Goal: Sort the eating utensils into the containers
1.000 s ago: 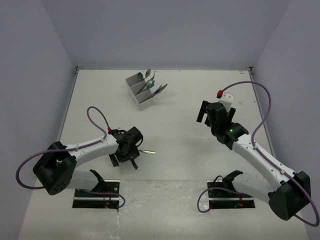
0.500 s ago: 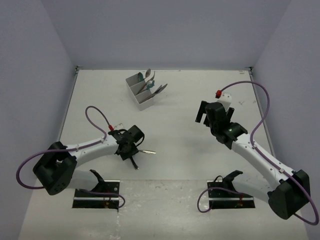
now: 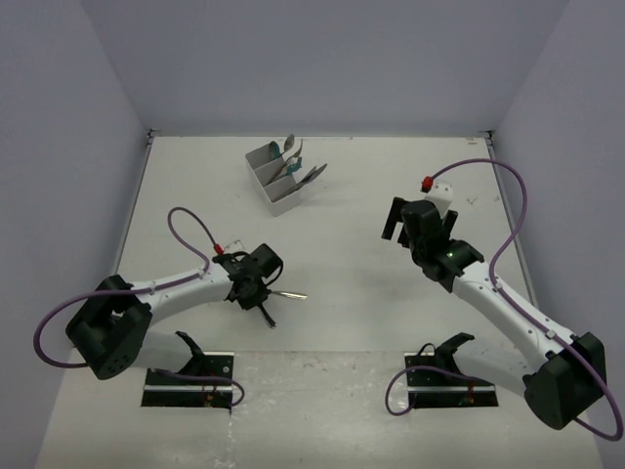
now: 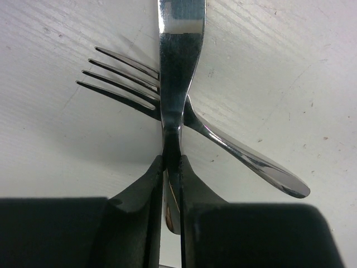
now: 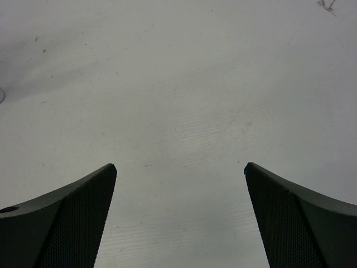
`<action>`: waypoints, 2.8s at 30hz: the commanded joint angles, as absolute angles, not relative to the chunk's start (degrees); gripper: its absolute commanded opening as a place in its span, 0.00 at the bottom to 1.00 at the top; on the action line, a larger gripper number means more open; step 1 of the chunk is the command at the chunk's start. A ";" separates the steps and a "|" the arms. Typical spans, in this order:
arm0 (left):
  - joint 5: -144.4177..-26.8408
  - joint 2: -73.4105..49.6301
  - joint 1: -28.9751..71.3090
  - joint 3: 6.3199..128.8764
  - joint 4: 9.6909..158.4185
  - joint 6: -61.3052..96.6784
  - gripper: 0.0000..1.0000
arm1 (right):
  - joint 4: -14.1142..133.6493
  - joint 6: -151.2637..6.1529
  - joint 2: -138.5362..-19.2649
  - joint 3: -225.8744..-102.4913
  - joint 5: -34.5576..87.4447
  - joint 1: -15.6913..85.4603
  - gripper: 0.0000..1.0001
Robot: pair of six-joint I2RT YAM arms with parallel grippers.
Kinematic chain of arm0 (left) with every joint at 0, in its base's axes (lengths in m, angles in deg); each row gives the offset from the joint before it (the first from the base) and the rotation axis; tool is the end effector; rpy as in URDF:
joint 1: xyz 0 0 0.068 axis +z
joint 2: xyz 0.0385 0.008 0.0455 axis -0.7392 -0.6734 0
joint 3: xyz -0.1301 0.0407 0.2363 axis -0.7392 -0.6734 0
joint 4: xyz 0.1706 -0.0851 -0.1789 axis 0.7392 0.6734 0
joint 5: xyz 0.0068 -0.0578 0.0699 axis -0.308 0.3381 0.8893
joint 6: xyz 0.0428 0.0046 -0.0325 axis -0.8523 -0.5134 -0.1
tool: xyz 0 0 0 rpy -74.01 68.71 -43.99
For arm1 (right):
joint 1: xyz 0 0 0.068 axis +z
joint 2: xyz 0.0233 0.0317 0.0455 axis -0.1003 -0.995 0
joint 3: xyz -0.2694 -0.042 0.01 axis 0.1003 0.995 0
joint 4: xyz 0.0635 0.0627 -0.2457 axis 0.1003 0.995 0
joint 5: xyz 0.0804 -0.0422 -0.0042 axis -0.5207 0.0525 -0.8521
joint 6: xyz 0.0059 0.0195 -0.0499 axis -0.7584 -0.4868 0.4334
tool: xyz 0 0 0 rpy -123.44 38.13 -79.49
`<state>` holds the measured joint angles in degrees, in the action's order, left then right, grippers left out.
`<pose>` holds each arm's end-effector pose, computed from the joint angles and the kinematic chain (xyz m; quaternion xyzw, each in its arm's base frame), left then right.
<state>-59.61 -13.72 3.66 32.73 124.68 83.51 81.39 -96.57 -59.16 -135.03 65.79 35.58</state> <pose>0.1584 -0.1379 0.1540 -0.2973 0.9371 -0.0115 0.1826 0.2078 0.0975 0.2775 0.1292 0.8601 0.0054 0.4935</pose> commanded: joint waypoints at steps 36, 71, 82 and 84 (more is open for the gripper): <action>-62.74 -24.45 11.89 56.32 58.83 -5.30 0.00 | 76.75 -92.55 -56.09 -133.90 73.89 34.68 0.99; -79.13 -38.43 23.41 47.19 41.68 -11.56 0.00 | 73.32 -90.35 -60.14 -134.43 68.01 28.87 0.99; -82.03 -37.83 23.58 57.31 61.72 -10.42 0.21 | 73.32 -90.53 -58.55 -134.08 67.22 28.70 0.99; -82.81 -35.55 23.58 56.25 62.07 -10.33 0.25 | 73.32 -90.53 -58.03 -133.73 67.22 28.78 0.99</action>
<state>-81.75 -39.97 23.18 55.33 60.23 -10.78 75.40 -90.71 -59.82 -133.91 67.36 28.98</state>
